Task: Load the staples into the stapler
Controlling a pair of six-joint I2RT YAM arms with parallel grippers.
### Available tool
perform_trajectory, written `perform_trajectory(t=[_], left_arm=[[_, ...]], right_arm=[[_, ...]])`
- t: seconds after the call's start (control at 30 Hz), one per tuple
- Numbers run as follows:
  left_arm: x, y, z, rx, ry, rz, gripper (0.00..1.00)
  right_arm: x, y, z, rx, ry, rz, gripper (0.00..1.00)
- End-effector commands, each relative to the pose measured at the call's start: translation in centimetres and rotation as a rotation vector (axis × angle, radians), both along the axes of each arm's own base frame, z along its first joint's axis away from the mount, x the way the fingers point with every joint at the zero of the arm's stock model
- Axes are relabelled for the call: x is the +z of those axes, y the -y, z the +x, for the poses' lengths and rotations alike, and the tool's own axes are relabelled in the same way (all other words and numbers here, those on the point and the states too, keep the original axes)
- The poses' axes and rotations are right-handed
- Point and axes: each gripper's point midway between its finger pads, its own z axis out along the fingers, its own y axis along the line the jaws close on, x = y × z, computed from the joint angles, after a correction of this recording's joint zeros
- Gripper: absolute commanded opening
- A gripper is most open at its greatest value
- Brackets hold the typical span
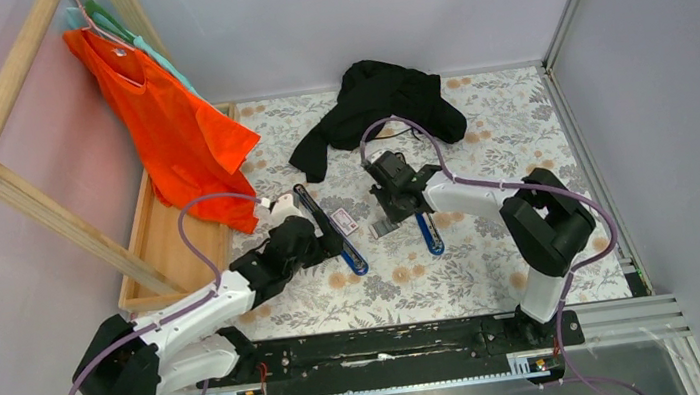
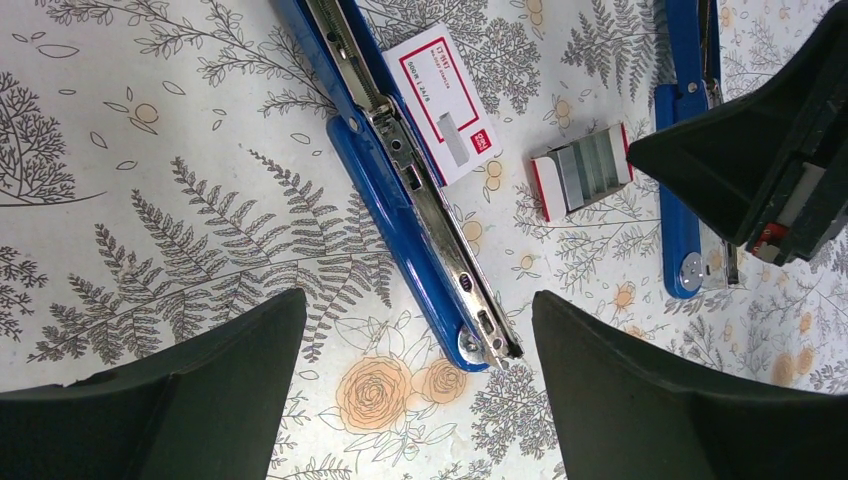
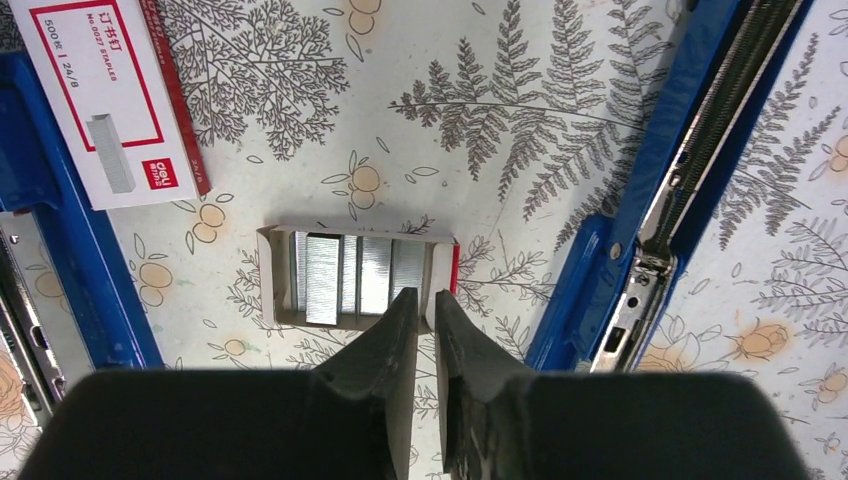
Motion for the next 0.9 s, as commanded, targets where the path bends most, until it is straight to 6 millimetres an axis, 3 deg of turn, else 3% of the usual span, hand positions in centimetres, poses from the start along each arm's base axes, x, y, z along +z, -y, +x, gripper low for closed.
perform_trajectory(t=[0.0,0.57,0.63,0.7,0.87], left_arm=[[0.6,-0.1,0.4,-0.001,0.037,-0.018,0.91],[0.2,0.4,0.3,-0.014,0.019,-0.033,0.91],[0.2,0.4,0.3,-0.013,0.018,-0.033,0.91],[0.2,0.4,0.3,-0.012,0.020,-0.034,0.91],[0.7,0.4,0.4,-0.008,0.033,-0.055,0.91]], right_arm=[[0.5,-1.4,0.6,0.027,0.002,0.035,0.17],[-1.5,-1.0,0.6,0.016,-0.031,-0.006,0.15],[-1.7,-1.0,0.5,0.017,-0.038,-0.011,0.11],[-1.5,-1.1,0.6,0.018,-0.034,-0.007,0.01],[-0.1,-1.4,0.8,0.010,0.001,0.029,0.00]])
